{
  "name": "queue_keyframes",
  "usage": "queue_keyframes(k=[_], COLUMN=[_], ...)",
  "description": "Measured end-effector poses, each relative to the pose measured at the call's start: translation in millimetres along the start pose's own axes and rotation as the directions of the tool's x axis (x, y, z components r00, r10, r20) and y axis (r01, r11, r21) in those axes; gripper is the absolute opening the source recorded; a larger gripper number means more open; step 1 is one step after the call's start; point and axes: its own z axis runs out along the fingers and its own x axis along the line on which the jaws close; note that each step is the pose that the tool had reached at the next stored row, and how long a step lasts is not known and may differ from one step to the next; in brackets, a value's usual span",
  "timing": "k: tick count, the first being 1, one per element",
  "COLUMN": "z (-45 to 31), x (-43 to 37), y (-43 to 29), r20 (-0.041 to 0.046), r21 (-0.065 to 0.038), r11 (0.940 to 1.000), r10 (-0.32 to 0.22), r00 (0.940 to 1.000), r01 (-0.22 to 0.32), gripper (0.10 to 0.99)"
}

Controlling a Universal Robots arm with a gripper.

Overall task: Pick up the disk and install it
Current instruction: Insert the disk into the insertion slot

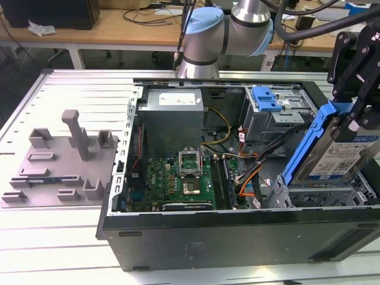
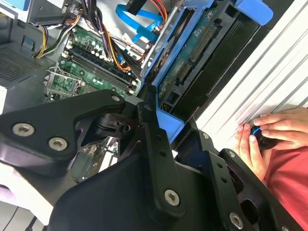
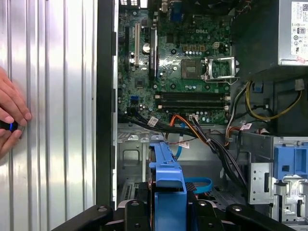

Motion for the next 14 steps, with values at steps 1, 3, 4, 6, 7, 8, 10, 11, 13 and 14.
queue_keyframes(k=[1,3,4,6,7,8,10,11,13,14], z=[1.0,2.4,3.8,6.5,8.9,10.6,13.2,14.5,18.0,20.1], x=[0.1,0.3,0.5,0.9,1.1,1.2,1.4,1.5,1.7,1.9], y=[-0.1,-0.1,-0.1,-0.2,-0.3,-0.3,-0.3,-0.4,-0.4,-0.4], r20=[0.0,-0.0002,-0.0001,-0.0001,0.0,0.0,-0.0001,-0.0001,0.0,0.0], r21=[0.0,0.0,0.0,0.0,0.0,0.0,0.0,0.0,0.0,0.0], r11=[1.0,1.0,1.0,1.0,1.0,1.0,1.0,1.0,1.0,1.0], r10=[0.0,0.0,0.0,0.0,0.0,0.0,0.0,0.0,0.0,0.0], r00=[1.0,1.0,1.0,1.0,1.0,1.0,1.0,1.0,1.0,1.0], r01=[0.0,0.0,0.0,0.0,0.0,0.0,0.0,0.0,0.0,0.0], gripper=[0.369,0.369,0.369,0.369,0.369,0.369,0.369,0.369,0.369,0.369])
